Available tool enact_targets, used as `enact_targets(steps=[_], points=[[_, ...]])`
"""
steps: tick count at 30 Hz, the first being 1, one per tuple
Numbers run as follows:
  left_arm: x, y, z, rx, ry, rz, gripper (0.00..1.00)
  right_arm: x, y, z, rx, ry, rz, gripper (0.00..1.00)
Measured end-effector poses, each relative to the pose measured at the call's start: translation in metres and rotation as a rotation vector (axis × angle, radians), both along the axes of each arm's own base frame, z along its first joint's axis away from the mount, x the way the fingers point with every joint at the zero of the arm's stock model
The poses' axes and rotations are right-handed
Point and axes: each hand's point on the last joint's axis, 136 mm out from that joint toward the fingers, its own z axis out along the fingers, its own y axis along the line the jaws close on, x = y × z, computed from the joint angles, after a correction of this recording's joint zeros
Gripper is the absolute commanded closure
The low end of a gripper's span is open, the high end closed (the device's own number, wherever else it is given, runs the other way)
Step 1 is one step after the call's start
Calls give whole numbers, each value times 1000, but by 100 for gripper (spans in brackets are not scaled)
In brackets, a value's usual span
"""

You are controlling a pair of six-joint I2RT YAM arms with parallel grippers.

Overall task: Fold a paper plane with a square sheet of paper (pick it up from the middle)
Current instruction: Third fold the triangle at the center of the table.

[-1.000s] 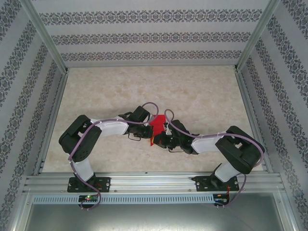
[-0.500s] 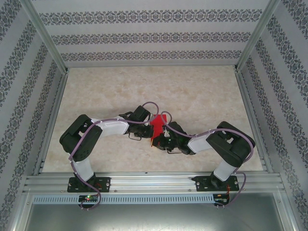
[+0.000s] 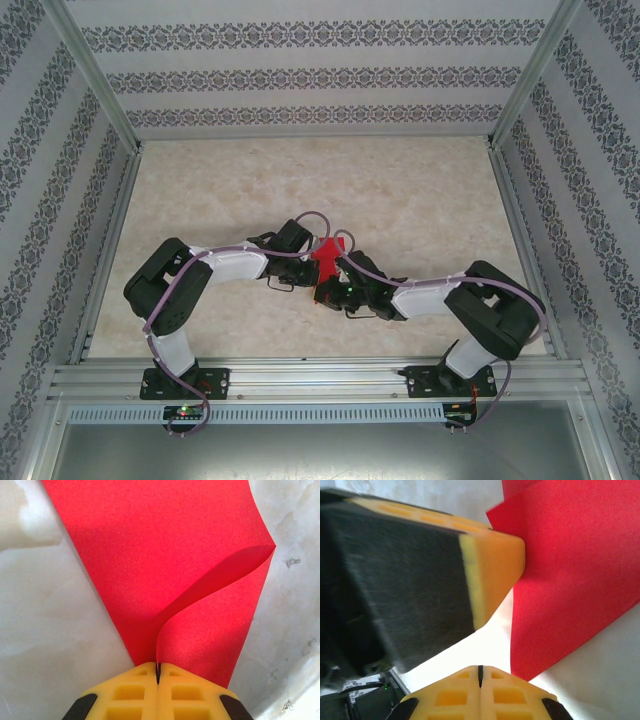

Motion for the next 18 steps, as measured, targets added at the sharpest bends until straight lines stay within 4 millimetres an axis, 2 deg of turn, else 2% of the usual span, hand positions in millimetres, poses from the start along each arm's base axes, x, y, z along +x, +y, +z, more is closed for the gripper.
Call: enact_targets(steps=[4, 12, 14, 18], points=[[0, 0, 0, 0, 0, 0, 99, -3, 1, -19, -34, 45, 7, 100], [0, 0, 0, -1, 1, 3, 100, -2, 4, -17, -58, 71, 17, 100], [0, 0, 0, -1, 1, 3, 99, -3, 0, -13, -73, 67, 11, 100], [0, 0, 0, -1, 1, 3, 99, 0, 1, 12, -35, 15, 13, 100]])
